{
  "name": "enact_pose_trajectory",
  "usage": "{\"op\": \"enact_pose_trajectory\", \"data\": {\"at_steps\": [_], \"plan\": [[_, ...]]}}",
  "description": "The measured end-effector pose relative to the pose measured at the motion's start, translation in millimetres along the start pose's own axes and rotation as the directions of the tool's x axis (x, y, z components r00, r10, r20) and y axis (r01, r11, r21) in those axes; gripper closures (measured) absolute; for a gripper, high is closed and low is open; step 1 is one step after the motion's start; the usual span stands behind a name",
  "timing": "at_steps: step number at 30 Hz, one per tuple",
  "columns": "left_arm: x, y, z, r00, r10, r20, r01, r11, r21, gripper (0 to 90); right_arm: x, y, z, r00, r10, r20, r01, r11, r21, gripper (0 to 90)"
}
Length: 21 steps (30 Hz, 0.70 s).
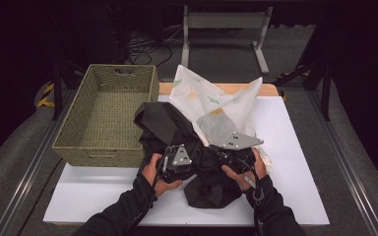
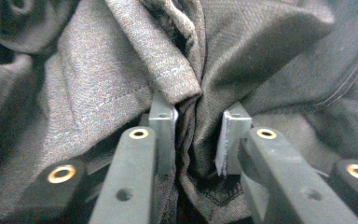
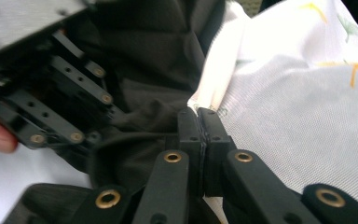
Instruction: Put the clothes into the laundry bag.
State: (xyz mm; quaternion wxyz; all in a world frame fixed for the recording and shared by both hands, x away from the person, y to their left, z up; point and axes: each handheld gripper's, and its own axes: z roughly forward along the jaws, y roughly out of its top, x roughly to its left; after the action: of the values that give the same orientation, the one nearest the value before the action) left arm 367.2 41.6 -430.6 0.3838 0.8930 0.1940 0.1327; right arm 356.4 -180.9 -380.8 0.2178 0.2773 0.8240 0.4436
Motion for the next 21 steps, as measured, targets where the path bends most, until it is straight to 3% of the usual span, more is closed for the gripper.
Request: {"op": "enact_pose_trajectory", "data": {"at_steps": [4, 12, 14, 15, 17, 20, 21], "plan": [[-0.3, 7.9, -3.5, 0.9994, -0.034, -0.002, 0.034, 0.9979, -0.055, 75.4, 4.2, 4.8, -2.5, 0.9999, 0.0, -0.014, 0.0, 1.0, -0.019, 89.5], [-1.2, 32.6, -7.0, 0.9953, -0.096, -0.01, 0.094, 0.9828, -0.159, 76.6, 11.3, 17.2, -19.6, 0.9982, 0.018, -0.057, -0.024, 0.994, -0.103, 89.6], [-1.1, 39.7, -4.6, 0.9903, -0.135, -0.032, 0.127, 0.9736, -0.19, 76.6, 11.4, 20.2, -25.2, 0.9973, 0.026, -0.068, -0.034, 0.992, -0.123, 89.6], [1.0, 43.9, -1.3, 0.9849, -0.168, -0.041, 0.156, 0.9661, -0.206, 76.6, 11.9, 21.1, -26.8, 0.9973, 0.024, -0.07, -0.033, 0.991, -0.128, 89.6], [7.8, 48.4, 8.0, 0.9759, -0.197, -0.094, 0.172, 0.9603, -0.219, 76.5, 14.4, 22.3, -28.2, 0.9978, 0.013, -0.066, -0.021, 0.992, -0.126, 89.6], [22.4, 45.7, 17.9, 0.9553, -0.287, -0.07, 0.264, 0.9359, -0.233, 76.4, 14.5, 18.1, -26.3, 0.9987, 0.005, -0.051, -0.01, 0.995, -0.096, 89.6], [22.4, 45.7, 17.9, 0.9553, -0.287, -0.07, 0.264, 0.9359, -0.233, 76.3, 13.6, 15.1, -25.3, 0.9991, 0.002, -0.043, -0.005, 0.997, -0.081, 89.6]]}}
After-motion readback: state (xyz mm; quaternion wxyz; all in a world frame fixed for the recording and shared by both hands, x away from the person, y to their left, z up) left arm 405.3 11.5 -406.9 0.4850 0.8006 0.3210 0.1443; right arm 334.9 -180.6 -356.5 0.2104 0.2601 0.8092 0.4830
